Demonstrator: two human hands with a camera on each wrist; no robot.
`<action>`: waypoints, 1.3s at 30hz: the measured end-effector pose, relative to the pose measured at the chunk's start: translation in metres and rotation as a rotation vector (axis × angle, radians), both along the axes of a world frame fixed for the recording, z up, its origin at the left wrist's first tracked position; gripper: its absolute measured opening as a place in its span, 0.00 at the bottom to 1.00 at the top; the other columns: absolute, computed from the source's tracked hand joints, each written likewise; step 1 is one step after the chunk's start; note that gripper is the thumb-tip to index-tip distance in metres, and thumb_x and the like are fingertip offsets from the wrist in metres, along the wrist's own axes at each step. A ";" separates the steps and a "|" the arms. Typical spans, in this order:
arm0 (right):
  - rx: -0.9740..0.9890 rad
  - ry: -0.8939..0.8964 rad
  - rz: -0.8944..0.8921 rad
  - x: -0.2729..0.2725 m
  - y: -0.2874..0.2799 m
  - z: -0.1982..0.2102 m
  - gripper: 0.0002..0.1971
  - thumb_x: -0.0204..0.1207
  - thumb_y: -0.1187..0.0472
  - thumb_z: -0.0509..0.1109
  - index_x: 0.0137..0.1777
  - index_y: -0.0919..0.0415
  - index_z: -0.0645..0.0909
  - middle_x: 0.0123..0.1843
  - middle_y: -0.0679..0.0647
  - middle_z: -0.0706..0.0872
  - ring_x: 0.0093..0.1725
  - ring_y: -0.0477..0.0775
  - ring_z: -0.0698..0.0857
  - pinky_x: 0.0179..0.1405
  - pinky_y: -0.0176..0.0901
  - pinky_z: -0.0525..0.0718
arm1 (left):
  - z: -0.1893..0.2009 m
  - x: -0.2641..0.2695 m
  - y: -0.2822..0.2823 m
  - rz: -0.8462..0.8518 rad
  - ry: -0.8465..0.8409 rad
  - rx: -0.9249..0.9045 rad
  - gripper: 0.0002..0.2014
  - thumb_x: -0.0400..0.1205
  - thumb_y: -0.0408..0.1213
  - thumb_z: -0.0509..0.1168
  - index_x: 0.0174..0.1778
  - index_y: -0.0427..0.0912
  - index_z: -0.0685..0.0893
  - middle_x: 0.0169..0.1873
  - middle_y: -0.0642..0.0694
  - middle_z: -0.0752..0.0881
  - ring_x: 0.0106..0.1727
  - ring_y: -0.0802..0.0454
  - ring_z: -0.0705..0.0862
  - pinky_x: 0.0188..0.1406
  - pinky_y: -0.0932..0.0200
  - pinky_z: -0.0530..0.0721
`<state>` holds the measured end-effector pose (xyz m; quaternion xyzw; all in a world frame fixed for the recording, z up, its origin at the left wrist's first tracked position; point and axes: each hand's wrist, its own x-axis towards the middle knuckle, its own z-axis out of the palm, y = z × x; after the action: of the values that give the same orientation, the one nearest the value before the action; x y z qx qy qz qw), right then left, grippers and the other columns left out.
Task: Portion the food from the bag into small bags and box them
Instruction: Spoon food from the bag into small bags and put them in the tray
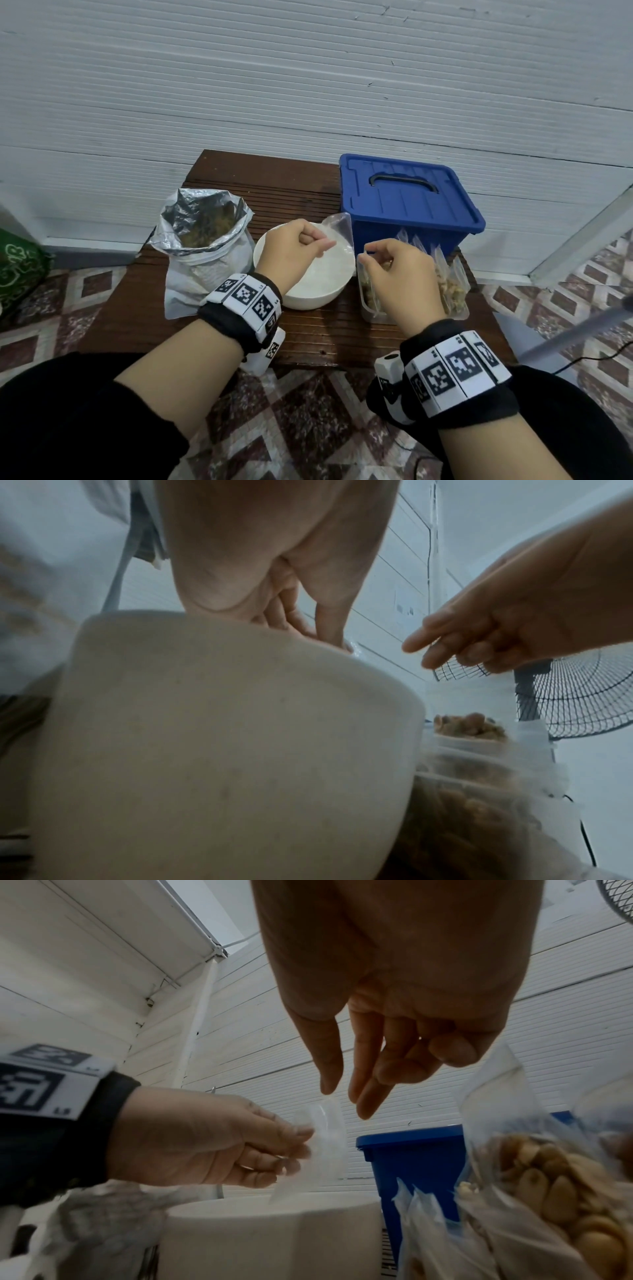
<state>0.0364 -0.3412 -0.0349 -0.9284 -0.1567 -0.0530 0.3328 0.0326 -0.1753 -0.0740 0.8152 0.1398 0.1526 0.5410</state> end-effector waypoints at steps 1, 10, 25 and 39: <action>-0.002 0.010 0.001 0.000 0.001 0.000 0.15 0.79 0.54 0.69 0.63 0.57 0.83 0.48 0.49 0.87 0.52 0.49 0.84 0.59 0.50 0.81 | 0.002 -0.001 -0.001 -0.003 -0.014 -0.040 0.06 0.76 0.40 0.75 0.38 0.48 0.83 0.34 0.52 0.89 0.37 0.60 0.88 0.45 0.66 0.83; 0.133 0.104 -0.003 0.000 0.002 -0.001 0.14 0.79 0.56 0.70 0.63 0.58 0.81 0.45 0.47 0.85 0.46 0.45 0.82 0.47 0.37 0.77 | 0.019 -0.010 -0.021 -0.105 -0.062 -0.517 0.17 0.76 0.32 0.74 0.55 0.45 0.75 0.36 0.50 0.91 0.43 0.56 0.90 0.49 0.58 0.86; 0.321 0.160 0.051 0.007 -0.008 0.007 0.10 0.80 0.66 0.68 0.56 0.51 0.80 0.37 0.47 0.80 0.37 0.40 0.78 0.36 0.26 0.71 | 0.029 -0.012 0.001 -0.080 -0.087 -0.371 0.02 0.80 0.39 0.70 0.45 0.46 0.88 0.37 0.48 0.91 0.42 0.54 0.89 0.45 0.61 0.86; 0.319 0.180 0.123 0.005 -0.009 0.009 0.13 0.77 0.65 0.71 0.55 0.47 0.78 0.39 0.55 0.85 0.38 0.45 0.83 0.36 0.25 0.76 | 0.037 -0.011 0.006 0.013 -0.135 -0.367 0.07 0.84 0.44 0.64 0.49 0.47 0.85 0.41 0.54 0.87 0.42 0.61 0.86 0.45 0.62 0.83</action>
<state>0.0412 -0.3504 -0.0255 -0.8536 -0.1722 0.0268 0.4910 0.0214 -0.1698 -0.0369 0.6899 0.1340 0.1824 0.6876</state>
